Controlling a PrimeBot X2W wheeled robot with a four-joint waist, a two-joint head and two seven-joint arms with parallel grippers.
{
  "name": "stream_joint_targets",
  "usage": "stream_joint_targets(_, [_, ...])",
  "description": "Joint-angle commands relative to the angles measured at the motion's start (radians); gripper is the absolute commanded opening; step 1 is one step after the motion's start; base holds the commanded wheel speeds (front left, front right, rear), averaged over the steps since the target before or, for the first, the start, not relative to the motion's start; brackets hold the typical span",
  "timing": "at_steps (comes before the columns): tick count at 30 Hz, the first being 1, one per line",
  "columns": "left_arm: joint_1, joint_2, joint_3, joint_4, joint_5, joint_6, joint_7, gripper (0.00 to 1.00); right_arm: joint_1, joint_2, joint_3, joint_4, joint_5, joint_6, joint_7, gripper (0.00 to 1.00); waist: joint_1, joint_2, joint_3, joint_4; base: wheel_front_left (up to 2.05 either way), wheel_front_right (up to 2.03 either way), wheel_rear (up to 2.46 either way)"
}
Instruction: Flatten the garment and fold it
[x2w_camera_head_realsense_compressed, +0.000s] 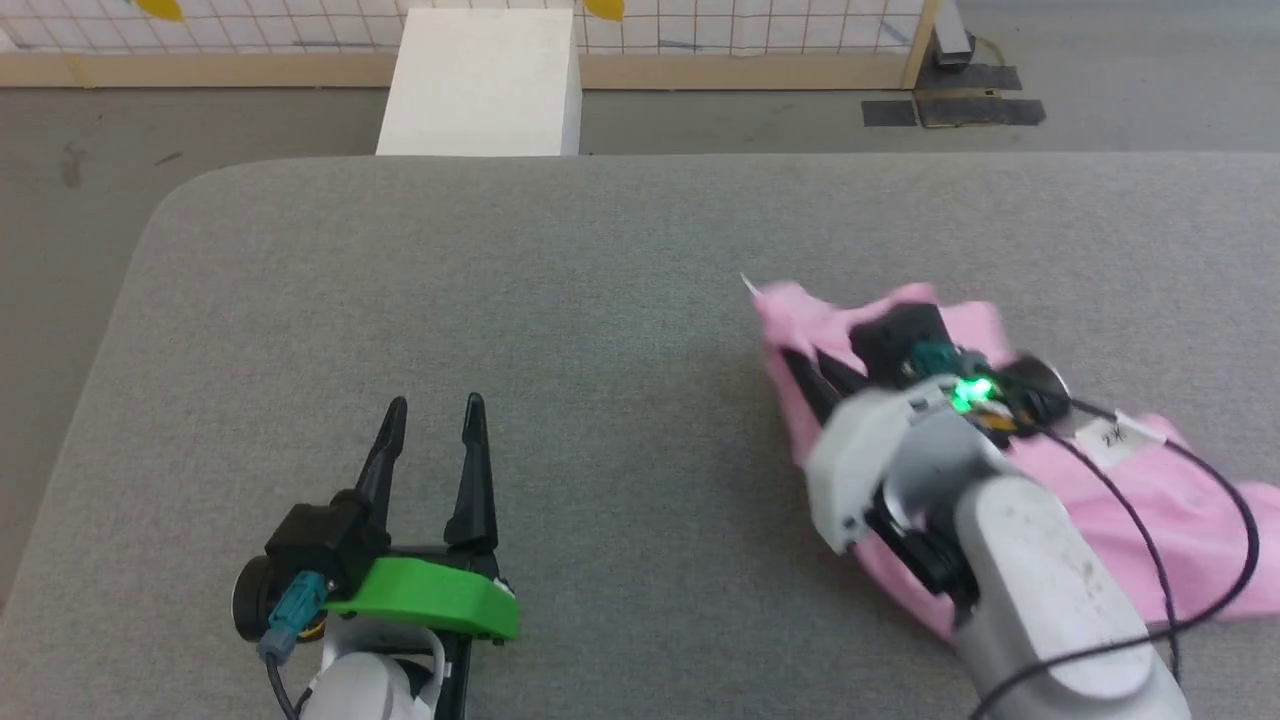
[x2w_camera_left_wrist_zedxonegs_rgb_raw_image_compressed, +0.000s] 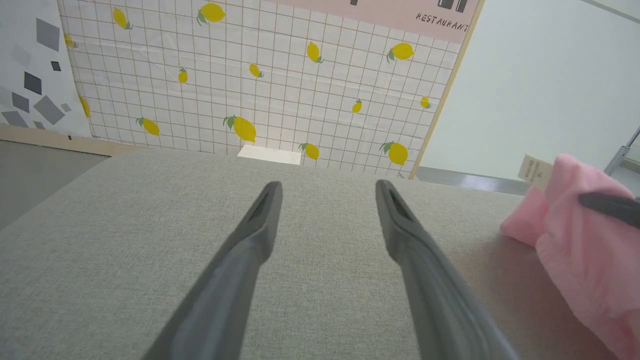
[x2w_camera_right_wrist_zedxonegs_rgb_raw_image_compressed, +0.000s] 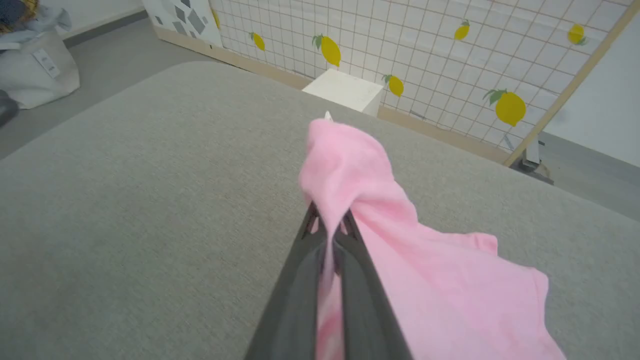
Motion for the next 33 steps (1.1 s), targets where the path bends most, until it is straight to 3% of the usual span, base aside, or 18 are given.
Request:
stream_joint_targets(1, [-0.007, 0.0, -0.002, 0.0, -0.002, 0.006, -0.004, 1.0, -0.044, 0.004, 0.016, -0.011, 0.028, -0.002, -0.022, 0.0, 0.0, 0.0, 0.005, 0.005, 0.0, 0.0, 0.0])
stream_joint_targets(6, [-0.018, 0.0, -0.013, 0.0, -0.006, 0.006, -0.004, 1.0, -0.165, 0.005, 0.064, 0.013, 0.198, -0.002, -0.095, 0.0, 0.0, 0.0, 0.023, 0.024, 0.0, 0.0, 0.0])
stream_joint_targets(12, [-0.038, 0.0, -0.046, 0.005, -0.018, 0.011, -0.004, 1.0, -0.283, 0.006, 0.024, 0.226, 0.171, -0.002, -0.134, 0.0, 0.0, 0.0, 0.05, 0.056, 0.0, 0.0, 0.0])
stream_joint_targets(13, [-0.042, 0.0, -0.052, 0.007, -0.021, 0.012, -0.004, 1.0, -0.297, 0.006, 0.012, 0.269, 0.154, -0.002, -0.144, 0.29, 0.0, 0.0, 0.055, 0.061, 0.0, 0.0, 0.0])
stream_joint_targets(14, [-0.044, 0.0, -0.056, 0.009, -0.023, 0.013, -0.004, 1.0, -0.304, 0.006, 0.003, 0.302, 0.145, -0.002, -0.149, 0.82, 0.0, 0.0, 0.058, 0.064, 0.0, 0.0, 0.0])
stream_joint_targets(15, [-0.047, 0.0, -0.06, 0.011, -0.025, 0.014, -0.004, 1.0, -0.311, 0.006, -0.012, 0.342, 0.127, -0.002, -0.155, 1.0, 0.0, 0.0, 0.059, 0.068, 0.0, 0.0, 0.0])
stream_joint_targets(19, [-0.048, 0.0, -0.07, 0.016, -0.027, 0.016, -0.004, 1.0, -0.317, 0.006, -0.079, 0.416, 0.094, -0.002, -0.209, 1.0, 0.0, 0.0, 0.06, 0.067, 0.0, 0.0, 0.0])
stream_joint_targets(24, [-0.041, 0.0, -0.08, 0.03, -0.023, 0.006, -0.004, 1.0, -0.262, 0.006, -0.209, 0.4, 0.142, -0.002, -0.32, 1.0, 0.0, 0.0, 0.033, 0.039, 0.0, 0.0, 0.0])
stream_joint_targets(29, [-0.032, 0.0, -0.119, 0.071, -0.02, -0.037, -0.004, 1.0, -0.127, 0.006, -0.296, 0.282, 0.12, -0.002, -0.419, 1.0, 0.0, 0.0, -0.002, -0.017, 0.0, 0.0, 0.0])
stream_joint_targets(33, [-0.042, 0.0, -0.195, 0.13, -0.036, -0.068, -0.004, 1.0, 0.019, 0.005, -0.322, 0.14, 0.069, -0.002, -0.439, 1.0, 0.0, 0.0, -0.014, -0.065, 0.0, 0.0, 0.0])
